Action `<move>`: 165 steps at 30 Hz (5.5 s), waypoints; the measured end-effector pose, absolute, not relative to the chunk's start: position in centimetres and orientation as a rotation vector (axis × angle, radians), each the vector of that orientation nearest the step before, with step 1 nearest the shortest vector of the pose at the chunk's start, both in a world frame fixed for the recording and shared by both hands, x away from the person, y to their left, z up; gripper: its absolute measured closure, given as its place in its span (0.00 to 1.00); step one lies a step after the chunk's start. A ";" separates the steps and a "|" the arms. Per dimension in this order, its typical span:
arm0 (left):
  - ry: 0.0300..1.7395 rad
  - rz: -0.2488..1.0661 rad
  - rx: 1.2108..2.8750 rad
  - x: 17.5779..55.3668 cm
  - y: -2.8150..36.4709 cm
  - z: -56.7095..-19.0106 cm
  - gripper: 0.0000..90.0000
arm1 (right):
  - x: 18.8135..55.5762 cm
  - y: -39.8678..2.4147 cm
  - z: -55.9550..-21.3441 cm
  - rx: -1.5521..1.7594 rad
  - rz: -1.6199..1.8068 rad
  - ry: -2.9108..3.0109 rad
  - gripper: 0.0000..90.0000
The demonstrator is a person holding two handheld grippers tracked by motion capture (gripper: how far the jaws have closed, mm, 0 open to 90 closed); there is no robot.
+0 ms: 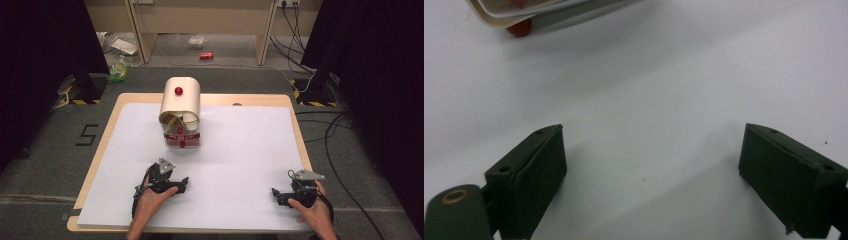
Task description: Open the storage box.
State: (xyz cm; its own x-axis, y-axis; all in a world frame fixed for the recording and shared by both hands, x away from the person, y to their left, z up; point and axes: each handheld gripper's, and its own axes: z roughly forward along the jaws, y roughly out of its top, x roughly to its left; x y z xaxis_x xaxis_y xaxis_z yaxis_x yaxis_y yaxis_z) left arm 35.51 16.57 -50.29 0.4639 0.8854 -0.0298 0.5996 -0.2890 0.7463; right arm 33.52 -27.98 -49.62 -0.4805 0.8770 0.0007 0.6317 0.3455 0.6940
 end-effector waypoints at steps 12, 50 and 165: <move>1.238 0.512 1.994 35.5 16.7 -50.2 0.13 | 33.5 -28.0 -49.6 1.331 0.905 2.241 0.01; 1.229 0.699 1.706 37.8 15.4 -49.0 0.51 | 33.5 -27.9 -49.6 1.330 0.901 2.242 0.01; 1.457 0.953 1.495 39.5 11.2 -49.4 0.79 | 33.5 -27.9 -49.6 1.323 0.899 2.241 0.01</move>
